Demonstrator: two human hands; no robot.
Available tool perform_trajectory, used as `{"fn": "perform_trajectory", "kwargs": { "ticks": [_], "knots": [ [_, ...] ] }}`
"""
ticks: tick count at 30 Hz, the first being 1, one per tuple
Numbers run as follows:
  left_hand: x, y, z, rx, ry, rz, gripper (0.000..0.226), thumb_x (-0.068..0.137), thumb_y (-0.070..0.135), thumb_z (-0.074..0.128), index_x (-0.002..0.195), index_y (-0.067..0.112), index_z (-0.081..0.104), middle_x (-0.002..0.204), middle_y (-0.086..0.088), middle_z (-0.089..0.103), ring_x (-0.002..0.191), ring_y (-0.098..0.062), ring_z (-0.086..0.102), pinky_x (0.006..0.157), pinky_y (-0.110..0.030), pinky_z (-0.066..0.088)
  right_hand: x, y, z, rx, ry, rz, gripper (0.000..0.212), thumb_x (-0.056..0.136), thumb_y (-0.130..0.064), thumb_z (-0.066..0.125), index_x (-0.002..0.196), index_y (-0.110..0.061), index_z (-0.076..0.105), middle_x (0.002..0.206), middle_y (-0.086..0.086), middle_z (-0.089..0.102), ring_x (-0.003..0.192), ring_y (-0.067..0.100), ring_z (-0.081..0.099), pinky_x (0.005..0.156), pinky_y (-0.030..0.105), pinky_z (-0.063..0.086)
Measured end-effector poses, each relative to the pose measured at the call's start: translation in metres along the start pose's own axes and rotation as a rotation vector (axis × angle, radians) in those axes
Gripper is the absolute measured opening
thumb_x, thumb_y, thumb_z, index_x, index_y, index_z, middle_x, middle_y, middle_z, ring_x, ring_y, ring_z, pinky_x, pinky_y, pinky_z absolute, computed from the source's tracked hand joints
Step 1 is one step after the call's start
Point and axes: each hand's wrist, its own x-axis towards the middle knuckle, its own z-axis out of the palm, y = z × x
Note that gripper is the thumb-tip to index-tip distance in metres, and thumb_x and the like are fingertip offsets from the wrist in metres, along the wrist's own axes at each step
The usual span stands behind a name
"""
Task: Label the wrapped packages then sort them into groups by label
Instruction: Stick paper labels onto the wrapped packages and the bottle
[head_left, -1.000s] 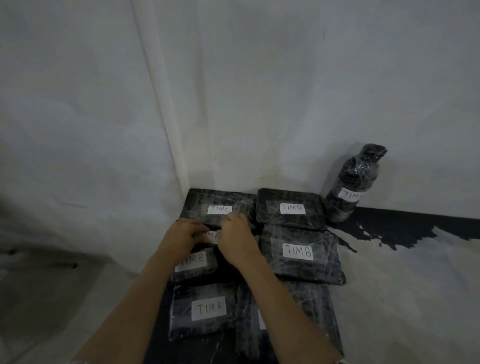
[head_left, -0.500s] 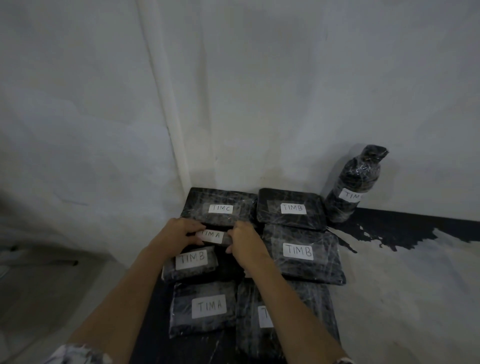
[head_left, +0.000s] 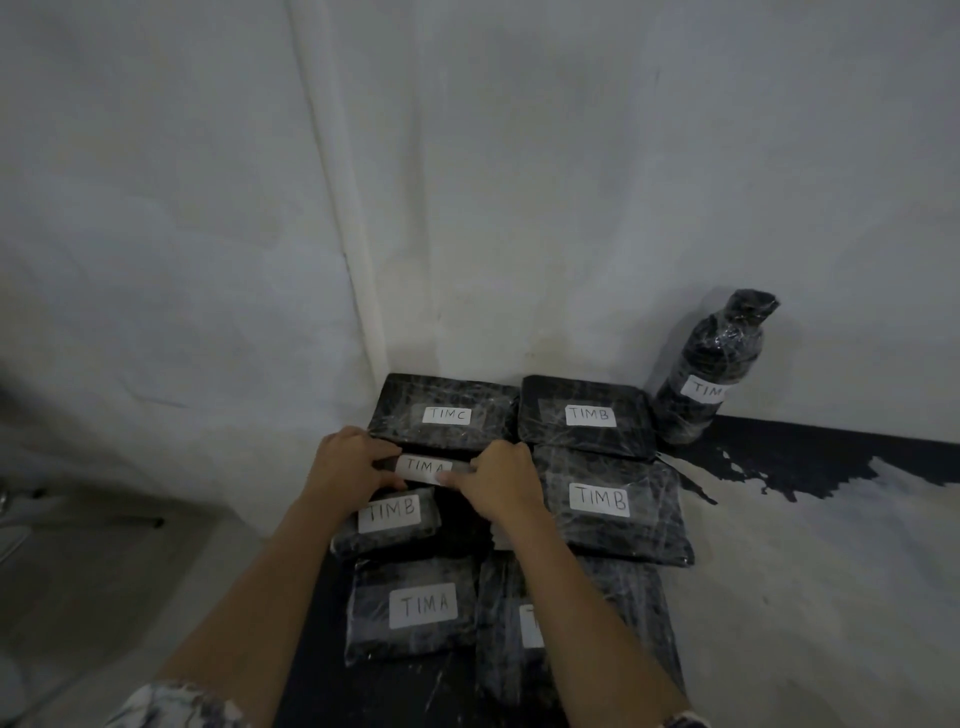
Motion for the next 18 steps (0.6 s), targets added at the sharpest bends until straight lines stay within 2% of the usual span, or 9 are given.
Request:
{"fn": "perform_trajectory", "kwargs": {
  "ticks": [1, 3, 6, 10, 13, 16, 18],
  "knots": [
    [0.0, 0.001, 0.0, -0.007, 0.005, -0.009, 0.043, 0.073, 0.04, 0.073, 0.112, 0.022, 0.07, 0.112, -0.007, 0.07, 0.107, -0.025, 0.056, 0.09, -0.032, 0.045, -0.001, -0.001, 0.0, 0.014, 0.018, 0.013, 0.061, 0.073, -0.052, 0.073, 0.103, 0.001, 0.064, 0.108, 0.016, 0.059, 0.112, 0.026, 0.047, 0.087, 0.035, 0.049],
    [-0.001, 0.001, 0.001, -0.057, 0.003, -0.04, 0.042, 0.071, 0.036, 0.076, 0.11, 0.019, 0.071, 0.112, -0.01, 0.069, 0.108, -0.026, 0.055, 0.091, -0.032, 0.046, -0.004, -0.002, 0.006, -0.076, 0.071, -0.023, 0.057, 0.076, -0.051, 0.07, 0.103, -0.001, 0.065, 0.111, 0.014, 0.061, 0.115, 0.025, 0.044, 0.092, 0.035, 0.046],
    [-0.002, 0.002, 0.001, -0.093, -0.01, -0.052, 0.038, 0.072, 0.033, 0.076, 0.106, 0.018, 0.072, 0.109, -0.01, 0.07, 0.105, -0.027, 0.056, 0.088, -0.03, 0.045, -0.005, -0.004, 0.012, -0.124, 0.13, -0.064, 0.043, 0.082, -0.038, 0.068, 0.106, -0.002, 0.064, 0.117, 0.011, 0.059, 0.117, 0.025, 0.043, 0.097, 0.033, 0.041],
    [-0.001, 0.002, -0.001, -0.122, -0.052, -0.104, 0.041, 0.074, 0.028, 0.076, 0.113, 0.019, 0.069, 0.115, -0.011, 0.068, 0.107, -0.026, 0.059, 0.089, -0.027, 0.044, 0.0, -0.001, 0.011, -0.095, 0.121, -0.058, 0.021, 0.09, -0.015, 0.058, 0.103, -0.001, 0.067, 0.111, 0.013, 0.061, 0.116, 0.025, 0.047, 0.092, 0.031, 0.044],
    [-0.001, 0.003, 0.001, -0.146, -0.056, -0.124, 0.045, 0.075, 0.021, 0.075, 0.119, 0.017, 0.065, 0.122, -0.011, 0.065, 0.113, -0.026, 0.057, 0.095, -0.025, 0.041, 0.0, 0.004, 0.01, 0.018, 0.128, -0.021, 0.024, 0.092, -0.019, 0.058, 0.102, 0.0, 0.068, 0.11, 0.015, 0.061, 0.114, 0.024, 0.048, 0.092, 0.03, 0.044],
    [-0.002, 0.002, 0.004, -0.199, -0.023, -0.159, 0.049, 0.071, 0.011, 0.077, 0.118, 0.011, 0.066, 0.122, -0.013, 0.065, 0.115, -0.026, 0.058, 0.101, -0.027, 0.04, 0.0, 0.005, 0.009, 0.115, 0.109, 0.038, 0.033, 0.09, -0.032, 0.06, 0.092, -0.001, 0.071, 0.103, 0.015, 0.065, 0.109, 0.025, 0.049, 0.093, 0.031, 0.041],
    [-0.004, 0.001, 0.006, -0.272, 0.023, -0.204, 0.05, 0.067, 0.005, 0.079, 0.116, 0.006, 0.066, 0.122, -0.015, 0.065, 0.115, -0.025, 0.059, 0.105, -0.025, 0.038, 0.002, 0.004, 0.011, 0.123, 0.106, 0.061, 0.032, 0.09, -0.032, 0.061, 0.094, -0.001, 0.071, 0.103, 0.016, 0.065, 0.111, 0.024, 0.047, 0.094, 0.032, 0.041]
  ]
}}
